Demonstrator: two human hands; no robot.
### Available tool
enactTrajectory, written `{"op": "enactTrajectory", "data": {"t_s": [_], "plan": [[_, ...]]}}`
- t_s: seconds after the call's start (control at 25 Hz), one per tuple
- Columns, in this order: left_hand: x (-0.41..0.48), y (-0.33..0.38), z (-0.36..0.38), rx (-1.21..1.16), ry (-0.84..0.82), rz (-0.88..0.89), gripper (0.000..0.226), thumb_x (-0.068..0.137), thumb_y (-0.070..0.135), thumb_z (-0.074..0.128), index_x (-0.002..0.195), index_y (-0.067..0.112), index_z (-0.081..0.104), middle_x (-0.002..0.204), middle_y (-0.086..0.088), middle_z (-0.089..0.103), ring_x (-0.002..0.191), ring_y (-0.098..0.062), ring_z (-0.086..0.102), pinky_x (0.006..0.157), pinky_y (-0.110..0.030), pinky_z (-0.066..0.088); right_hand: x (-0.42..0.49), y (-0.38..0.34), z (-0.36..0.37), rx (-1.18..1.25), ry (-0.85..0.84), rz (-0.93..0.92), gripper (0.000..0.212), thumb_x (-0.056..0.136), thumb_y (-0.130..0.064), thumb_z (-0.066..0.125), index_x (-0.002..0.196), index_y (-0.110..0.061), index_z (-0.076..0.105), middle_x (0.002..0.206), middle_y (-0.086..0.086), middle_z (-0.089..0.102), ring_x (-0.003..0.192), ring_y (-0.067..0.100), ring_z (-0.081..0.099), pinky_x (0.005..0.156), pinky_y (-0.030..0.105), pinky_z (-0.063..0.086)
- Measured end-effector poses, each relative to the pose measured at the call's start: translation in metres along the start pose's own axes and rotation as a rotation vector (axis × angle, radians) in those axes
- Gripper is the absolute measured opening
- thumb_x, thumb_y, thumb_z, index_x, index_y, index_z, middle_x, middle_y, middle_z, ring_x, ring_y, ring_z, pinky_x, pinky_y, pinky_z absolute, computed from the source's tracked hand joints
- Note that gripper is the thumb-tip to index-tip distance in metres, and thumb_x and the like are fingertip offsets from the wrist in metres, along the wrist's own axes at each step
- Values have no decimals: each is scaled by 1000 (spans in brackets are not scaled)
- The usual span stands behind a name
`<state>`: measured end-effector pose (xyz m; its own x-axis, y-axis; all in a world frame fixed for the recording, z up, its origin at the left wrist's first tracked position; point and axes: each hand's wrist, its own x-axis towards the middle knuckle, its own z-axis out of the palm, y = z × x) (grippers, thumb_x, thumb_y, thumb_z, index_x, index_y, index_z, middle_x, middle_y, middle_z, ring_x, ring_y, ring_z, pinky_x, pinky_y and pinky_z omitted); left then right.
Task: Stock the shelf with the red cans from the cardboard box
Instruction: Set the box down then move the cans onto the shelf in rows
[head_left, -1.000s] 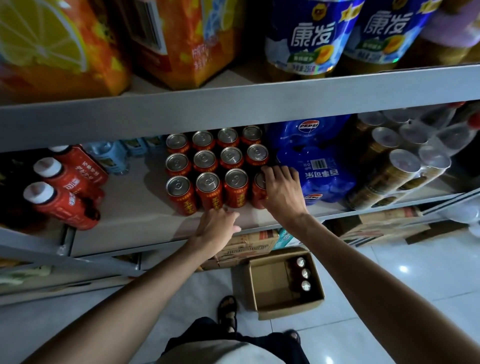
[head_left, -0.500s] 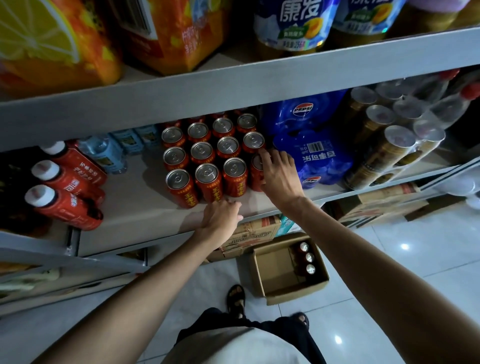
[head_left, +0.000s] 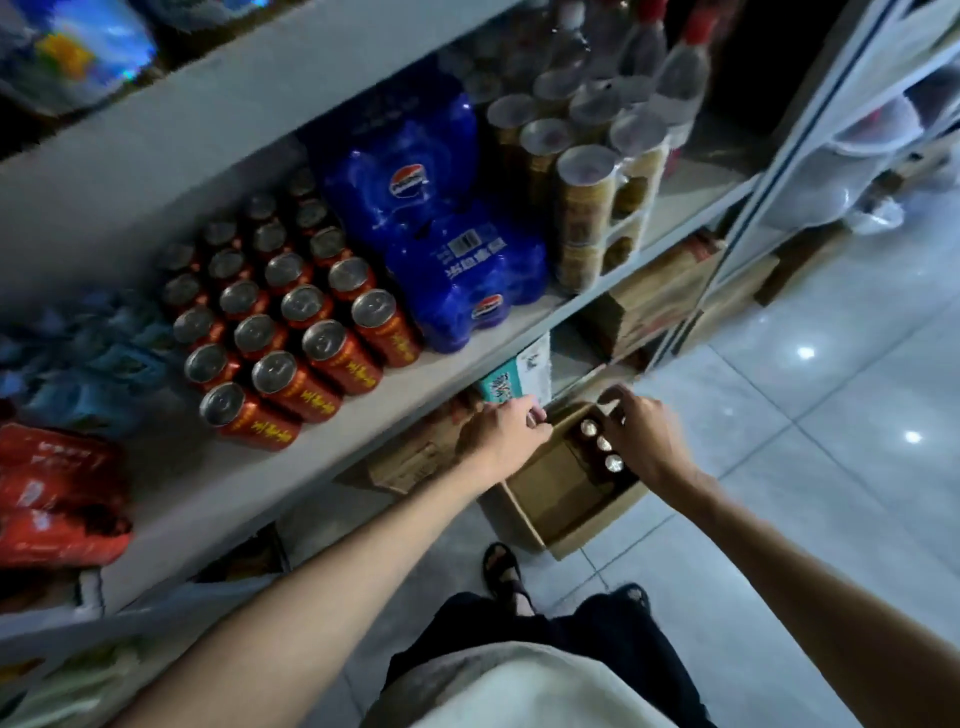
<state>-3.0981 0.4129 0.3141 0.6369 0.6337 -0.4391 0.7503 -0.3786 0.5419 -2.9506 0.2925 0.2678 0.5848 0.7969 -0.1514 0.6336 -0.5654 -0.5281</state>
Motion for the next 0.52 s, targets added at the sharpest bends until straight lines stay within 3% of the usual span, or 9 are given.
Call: {"op": "enactTrajectory", "data": {"t_s": [0.08, 0.16, 0.28, 0.36, 0.52], "plan": [[11, 21, 26, -305, -215, -246, 15, 92, 22, 58, 105, 15, 61, 99, -6, 63, 68, -20, 61, 58, -27, 47, -14, 43, 3, 73, -110, 168, 10, 88, -23, 58, 96, -25, 64, 76, 5, 67, 68, 26, 63, 46, 20, 29], [19, 31, 46, -385, -291, -369, 18, 94, 22, 54, 110, 14, 59, 100, -6, 59, 61, -17, 59, 53, -23, 45, -21, 75, 7, 86, -232, 226, 14, 88, -22, 56, 98, -22, 66, 78, 4, 64, 77, 31, 65, 55, 24, 35], [42, 41, 86, -506, -303, -466, 16, 97, 18, 50, 112, 13, 55, 105, -9, 56, 66, -18, 61, 58, -26, 48, -26, 130, 16, 97, -367, 309, 20, 87, -17, 55, 104, -17, 65, 97, 14, 69, 86, 32, 66, 70, 32, 51], [67, 31, 124, -546, -283, -544, 9, 97, 16, 50, 106, 15, 51, 105, -10, 55, 66, -17, 59, 59, -27, 48, -26, 170, 37, 57, -430, 364, 26, 87, -14, 57, 112, -14, 64, 108, 17, 68, 96, 34, 65, 78, 35, 52], [118, -28, 212, -417, -297, -704, 22, 94, 20, 54, 114, 13, 50, 93, -7, 55, 78, -24, 57, 61, -27, 45, -19, 255, 117, -11, -456, 466, 30, 93, -29, 59, 117, -11, 62, 110, 17, 68, 99, 33, 64, 73, 31, 46]]}}
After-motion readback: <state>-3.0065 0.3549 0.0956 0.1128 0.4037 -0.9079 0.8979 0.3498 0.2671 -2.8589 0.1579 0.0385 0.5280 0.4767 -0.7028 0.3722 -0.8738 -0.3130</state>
